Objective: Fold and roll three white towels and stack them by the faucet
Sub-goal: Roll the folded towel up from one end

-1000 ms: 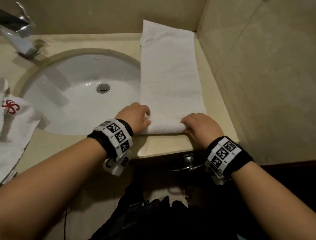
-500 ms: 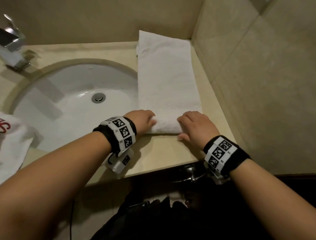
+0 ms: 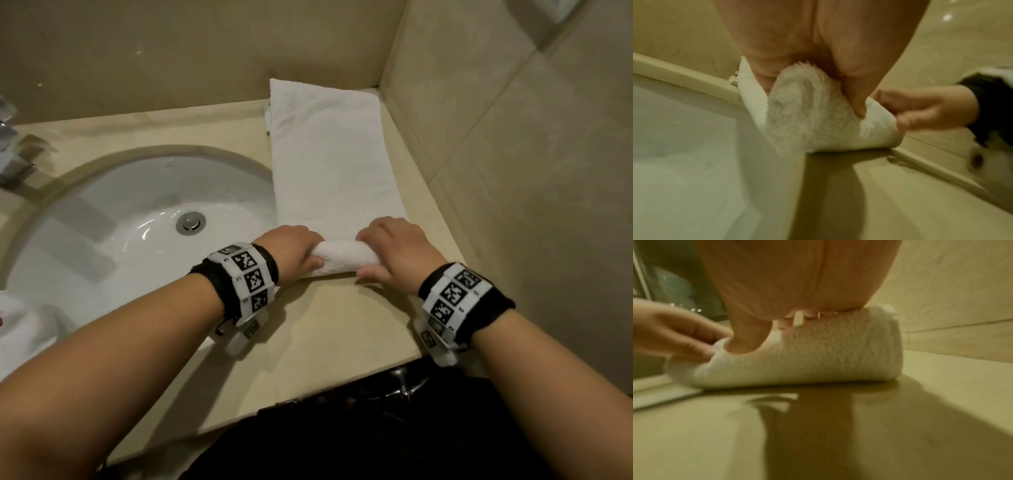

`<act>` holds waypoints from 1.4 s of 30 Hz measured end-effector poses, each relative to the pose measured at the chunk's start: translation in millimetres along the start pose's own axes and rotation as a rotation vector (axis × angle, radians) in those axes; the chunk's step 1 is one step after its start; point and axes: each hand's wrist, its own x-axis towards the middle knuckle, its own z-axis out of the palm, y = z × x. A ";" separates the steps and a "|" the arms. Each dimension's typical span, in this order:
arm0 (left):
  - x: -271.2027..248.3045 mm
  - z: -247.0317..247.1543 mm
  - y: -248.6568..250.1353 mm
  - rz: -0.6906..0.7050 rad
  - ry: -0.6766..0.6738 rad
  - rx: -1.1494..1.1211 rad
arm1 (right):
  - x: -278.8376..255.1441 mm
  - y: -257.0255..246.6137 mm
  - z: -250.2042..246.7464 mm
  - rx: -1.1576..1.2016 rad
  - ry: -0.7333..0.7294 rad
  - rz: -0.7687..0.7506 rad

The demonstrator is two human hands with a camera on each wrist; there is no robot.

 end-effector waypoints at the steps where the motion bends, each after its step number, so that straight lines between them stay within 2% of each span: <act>1: 3.0 -2.9 -1.7 0.005 -0.025 -0.013 | -1.6 0.3 3.2 -0.022 -0.004 -0.020; 3: 4.9 -6.6 -3.3 0.010 -0.018 -0.003 | 4.7 1.2 4.2 -0.025 -0.034 0.007; 7: 0.5 1.2 -3.4 0.083 0.132 0.323 | 29.4 3.0 -3.6 0.113 -0.207 0.094; 10: 2.4 3.8 -6.2 0.041 0.064 0.270 | 36.6 0.4 -1.3 0.161 -0.280 0.141; 12: 8.6 0.0 -8.5 0.016 0.002 0.152 | 32.9 -2.5 -0.9 0.153 -0.213 0.148; 15: 15.1 -7.4 -11.5 -0.001 -0.078 0.038 | 12.8 -3.0 3.0 -0.006 -0.001 0.013; 17: 16.2 -9.5 -9.4 -0.028 -0.136 0.011 | 1.0 -3.5 6.0 -0.045 0.006 -0.037; 19: 13.6 -8.6 -3.8 -0.047 -0.146 0.057 | -1.5 -2.9 7.7 -0.006 -0.027 -0.013; 21: 4.9 -4.1 3.4 -0.005 -0.043 0.172 | 0.0 -2.4 2.6 0.114 -0.077 0.035; 23: -7.5 4.9 10.8 0.099 0.084 0.297 | 0.2 -0.3 -2.3 0.208 -0.195 0.072; 24: -12.9 9.0 14.6 0.127 0.090 0.340 | -0.9 1.2 -3.3 0.245 -0.248 0.088; 26: -19.2 16.7 21.5 0.109 0.019 0.339 | -7.3 1.4 -4.6 0.251 -0.309 0.081; 27: -20.2 19.5 23.3 0.083 -0.027 0.273 | -12.5 0.4 -5.5 0.185 -0.285 0.042; 30: -17.8 18.5 25.0 0.020 -0.174 -0.029 | -34.5 -3.3 0.4 -0.071 -0.061 -0.088; 33: -19.1 17.6 30.6 -0.007 -0.239 -0.085 | -48.0 -11.1 11.4 -0.096 -0.054 -0.069; 34: -21.5 18.5 33.3 -0.002 -0.211 -0.042 | -47.8 -12.4 14.0 -0.084 -0.074 -0.039; 38: -41.1 32.9 40.4 0.060 0.079 0.233 | -34.6 -11.2 8.4 0.174 -0.268 0.061; 40: -43.7 37.1 41.8 0.030 0.083 0.283 | -29.4 -9.9 6.7 0.228 -0.302 0.048; 42: -37.1 33.2 40.6 -0.024 0.028 0.227 | -31.7 -10.9 3.7 0.162 -0.207 0.011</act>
